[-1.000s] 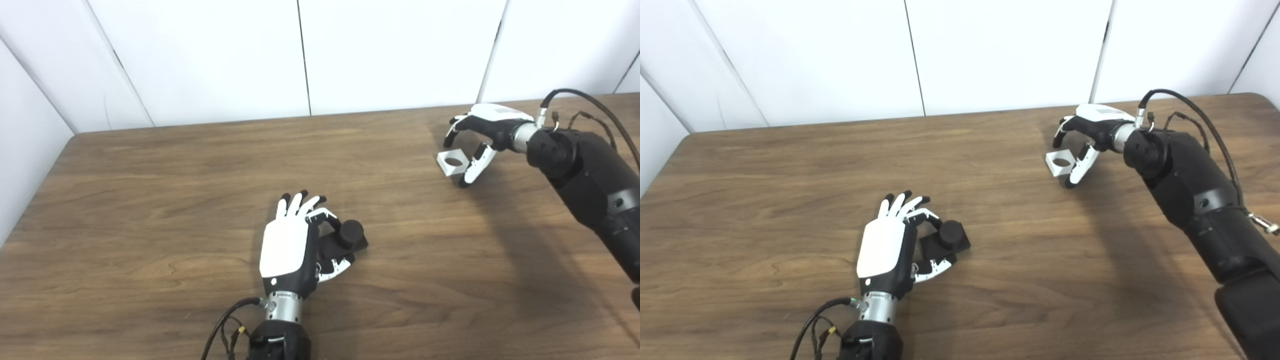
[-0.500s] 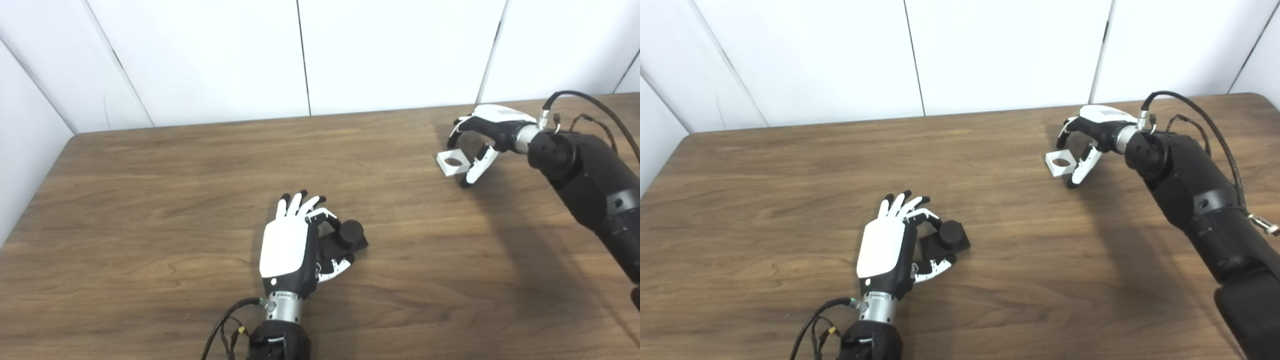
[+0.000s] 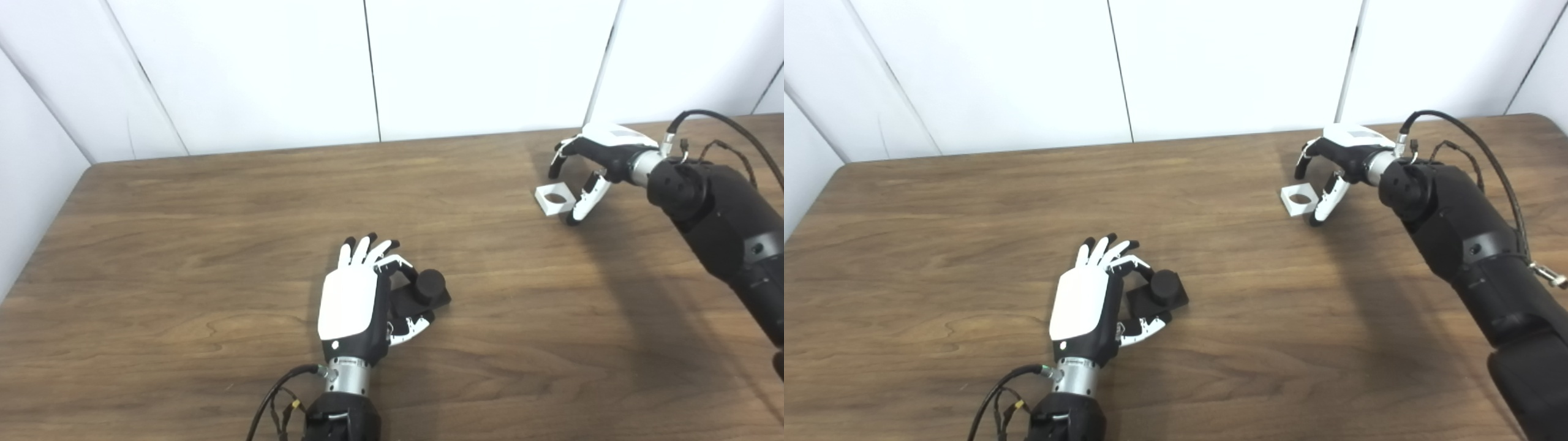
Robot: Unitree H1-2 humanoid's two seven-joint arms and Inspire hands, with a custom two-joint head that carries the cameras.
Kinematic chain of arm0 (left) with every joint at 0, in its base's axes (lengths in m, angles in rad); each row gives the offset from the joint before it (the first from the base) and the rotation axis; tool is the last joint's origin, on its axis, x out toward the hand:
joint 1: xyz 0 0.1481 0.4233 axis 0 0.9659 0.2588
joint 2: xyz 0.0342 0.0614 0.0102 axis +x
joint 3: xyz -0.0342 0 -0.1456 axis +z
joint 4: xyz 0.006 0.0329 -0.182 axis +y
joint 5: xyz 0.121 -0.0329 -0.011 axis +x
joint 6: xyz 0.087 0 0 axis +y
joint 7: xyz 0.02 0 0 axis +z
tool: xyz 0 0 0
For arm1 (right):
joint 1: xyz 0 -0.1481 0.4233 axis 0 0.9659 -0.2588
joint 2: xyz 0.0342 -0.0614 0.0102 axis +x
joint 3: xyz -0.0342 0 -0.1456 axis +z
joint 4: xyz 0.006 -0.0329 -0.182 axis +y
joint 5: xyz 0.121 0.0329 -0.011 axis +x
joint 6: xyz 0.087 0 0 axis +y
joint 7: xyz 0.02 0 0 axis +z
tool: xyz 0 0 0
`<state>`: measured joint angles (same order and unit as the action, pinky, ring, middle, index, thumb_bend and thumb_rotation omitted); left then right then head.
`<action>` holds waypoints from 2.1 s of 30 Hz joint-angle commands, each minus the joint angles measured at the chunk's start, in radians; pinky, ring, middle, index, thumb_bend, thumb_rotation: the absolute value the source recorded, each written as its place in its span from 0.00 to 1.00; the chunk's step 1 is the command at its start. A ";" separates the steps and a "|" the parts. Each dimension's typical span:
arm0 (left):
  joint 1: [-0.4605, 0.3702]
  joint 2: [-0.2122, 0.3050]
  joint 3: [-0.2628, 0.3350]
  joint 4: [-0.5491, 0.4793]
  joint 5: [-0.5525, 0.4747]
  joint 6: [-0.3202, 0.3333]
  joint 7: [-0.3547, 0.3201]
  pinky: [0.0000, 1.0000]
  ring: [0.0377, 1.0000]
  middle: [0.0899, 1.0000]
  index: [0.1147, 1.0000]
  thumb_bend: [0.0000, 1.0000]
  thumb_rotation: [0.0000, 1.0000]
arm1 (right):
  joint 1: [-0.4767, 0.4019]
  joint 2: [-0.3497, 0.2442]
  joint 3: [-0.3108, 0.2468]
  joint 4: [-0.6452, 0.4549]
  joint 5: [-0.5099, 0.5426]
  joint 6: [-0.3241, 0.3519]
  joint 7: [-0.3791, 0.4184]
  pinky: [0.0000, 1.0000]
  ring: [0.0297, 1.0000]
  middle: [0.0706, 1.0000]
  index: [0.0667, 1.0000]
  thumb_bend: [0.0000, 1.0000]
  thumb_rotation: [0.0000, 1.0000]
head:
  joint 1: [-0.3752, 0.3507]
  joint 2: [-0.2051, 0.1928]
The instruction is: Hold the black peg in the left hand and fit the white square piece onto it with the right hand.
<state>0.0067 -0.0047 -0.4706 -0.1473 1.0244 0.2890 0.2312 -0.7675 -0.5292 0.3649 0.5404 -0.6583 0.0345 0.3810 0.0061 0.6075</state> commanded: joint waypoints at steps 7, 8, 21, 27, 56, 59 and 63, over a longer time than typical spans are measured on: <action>0.003 -0.029 -0.008 0.024 0.006 -0.006 0.013 1.00 0.95 0.84 0.42 0.51 0.09 | -0.039 -0.010 -0.010 -0.008 0.006 -0.033 -0.048 0.91 0.97 0.90 0.60 0.89 0.13 | 0.006 0.002; 0.003 -0.030 -0.008 0.025 0.005 -0.007 0.014 1.00 0.95 0.84 0.42 0.51 0.09 | -0.039 -0.010 -0.009 -0.007 0.005 -0.032 -0.049 0.91 0.97 0.90 0.59 0.89 0.13 | 0.006 0.002; 0.003 -0.033 -0.007 0.014 0.001 -0.006 0.007 1.00 0.96 0.85 0.42 0.51 0.09 | -0.043 -0.010 0.001 0.010 0.002 -0.046 -0.051 0.95 0.97 0.90 0.60 0.91 0.15 | 0.011 0.004; 0.001 -0.034 -0.005 0.017 -0.003 -0.008 0.008 1.00 0.96 0.84 0.42 0.51 0.09 | -0.046 -0.004 0.004 0.033 0.001 -0.052 -0.060 0.94 0.97 0.90 0.61 0.91 0.13 | 0.013 0.003; -0.001 -0.038 -0.009 0.021 0.008 0.004 0.004 1.00 0.96 0.85 0.42 0.51 0.09 | -0.044 0.008 0.013 0.017 0.006 -0.050 -0.046 0.92 0.97 0.91 0.58 0.84 0.12 | 0.008 0.010; -0.001 -0.038 -0.009 0.021 0.006 0.004 0.004 1.00 0.96 0.85 0.42 0.51 0.09 | -0.044 0.005 0.019 0.009 0.002 -0.050 -0.038 0.91 0.98 0.91 0.58 0.82 0.13 | 0.009 0.012; -0.001 -0.041 -0.010 0.020 0.007 0.007 0.002 1.00 0.96 0.85 0.42 0.51 0.09 | -0.047 0.003 0.025 0.008 0.001 -0.055 -0.033 0.91 0.98 0.92 0.46 0.54 0.14 | 0.008 0.016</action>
<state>0.0067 -0.0077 -0.4643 -0.1474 1.0144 0.2931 0.2277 -0.7692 -0.5247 0.3816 0.5706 -0.6558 0.0015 0.3481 0.0138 0.6228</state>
